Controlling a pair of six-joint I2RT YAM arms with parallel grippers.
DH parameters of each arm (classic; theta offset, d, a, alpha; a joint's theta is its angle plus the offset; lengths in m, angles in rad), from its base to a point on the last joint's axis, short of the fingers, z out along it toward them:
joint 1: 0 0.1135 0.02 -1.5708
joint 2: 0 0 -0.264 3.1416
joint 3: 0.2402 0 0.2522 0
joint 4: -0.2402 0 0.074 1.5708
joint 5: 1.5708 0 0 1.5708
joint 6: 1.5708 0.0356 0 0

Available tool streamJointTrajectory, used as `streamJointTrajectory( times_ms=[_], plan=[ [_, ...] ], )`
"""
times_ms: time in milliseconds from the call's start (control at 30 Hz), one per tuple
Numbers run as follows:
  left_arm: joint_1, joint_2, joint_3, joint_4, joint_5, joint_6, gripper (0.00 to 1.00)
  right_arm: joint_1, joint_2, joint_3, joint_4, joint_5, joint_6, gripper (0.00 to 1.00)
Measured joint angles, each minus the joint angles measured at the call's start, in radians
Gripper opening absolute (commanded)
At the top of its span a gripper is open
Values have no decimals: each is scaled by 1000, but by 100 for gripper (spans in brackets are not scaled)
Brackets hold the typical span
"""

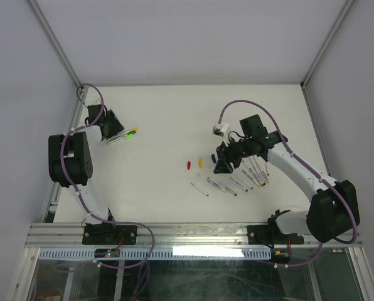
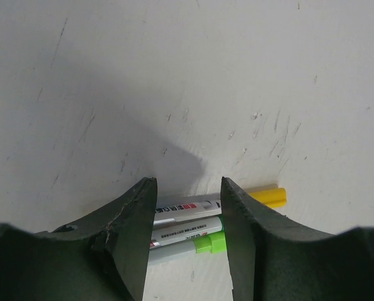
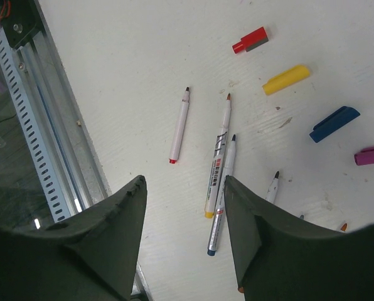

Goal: Open the pen caps
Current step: Adjust the pen at the center of the board, then pick up the pen from the center of the board.

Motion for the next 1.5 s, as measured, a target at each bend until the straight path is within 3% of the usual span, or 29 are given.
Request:
streamJointTrajectory(
  times_ms=[800, 1500],
  plan=[
    [-36, -195, -243, 29, 50, -21, 48, 0, 0, 0, 0, 0, 0, 55],
    [-87, -262, -308, -12, 14, -44, 24, 0, 3, 0, 0, 0, 0, 56]
  ],
)
